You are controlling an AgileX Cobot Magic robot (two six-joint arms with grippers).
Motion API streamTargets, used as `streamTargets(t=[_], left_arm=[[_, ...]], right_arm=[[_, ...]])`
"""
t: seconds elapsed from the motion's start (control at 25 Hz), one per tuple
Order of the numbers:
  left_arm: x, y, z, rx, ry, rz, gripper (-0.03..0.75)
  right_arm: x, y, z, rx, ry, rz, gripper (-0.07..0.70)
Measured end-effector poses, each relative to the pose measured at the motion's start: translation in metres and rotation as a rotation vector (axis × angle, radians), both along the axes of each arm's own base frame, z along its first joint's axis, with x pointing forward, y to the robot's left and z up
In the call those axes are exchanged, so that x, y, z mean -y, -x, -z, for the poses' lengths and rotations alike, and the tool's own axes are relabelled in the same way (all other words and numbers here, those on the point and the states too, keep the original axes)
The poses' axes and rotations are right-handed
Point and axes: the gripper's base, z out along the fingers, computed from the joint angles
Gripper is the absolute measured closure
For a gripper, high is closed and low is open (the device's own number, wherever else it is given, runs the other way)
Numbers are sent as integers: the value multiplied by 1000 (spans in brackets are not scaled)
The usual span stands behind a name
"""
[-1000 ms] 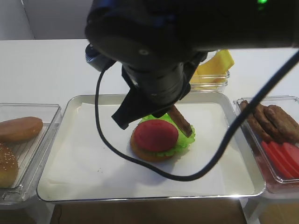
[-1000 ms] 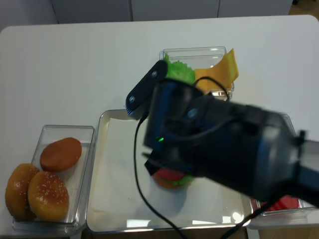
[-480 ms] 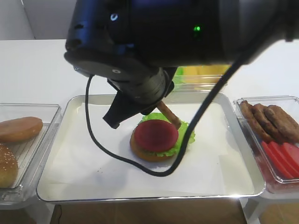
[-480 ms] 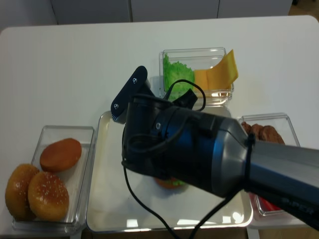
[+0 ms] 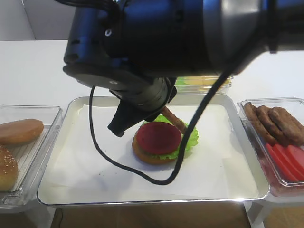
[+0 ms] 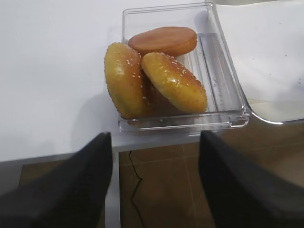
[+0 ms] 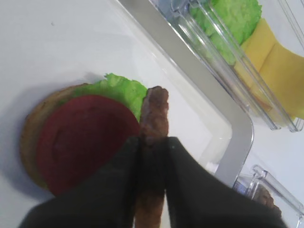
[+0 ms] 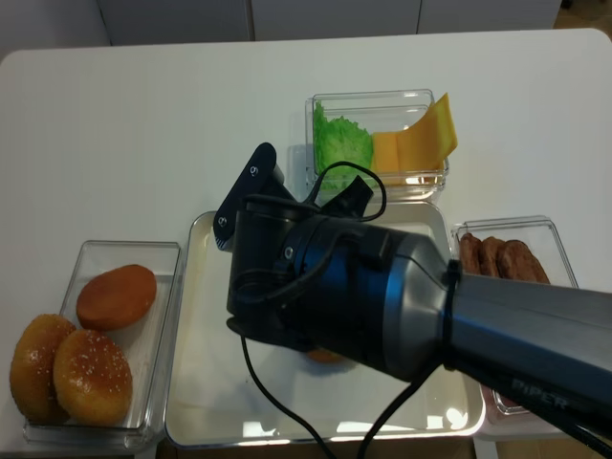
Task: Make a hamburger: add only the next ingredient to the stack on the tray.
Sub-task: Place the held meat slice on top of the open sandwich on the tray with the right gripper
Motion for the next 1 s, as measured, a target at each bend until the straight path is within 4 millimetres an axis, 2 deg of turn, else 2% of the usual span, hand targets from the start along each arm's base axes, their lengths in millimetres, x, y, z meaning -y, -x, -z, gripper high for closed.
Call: streamTargets(t=[1.0], left_arm=[[0,0,0,0,0,0,287]], right_arm=[[-4,-1,8,-17,13,-8,493]])
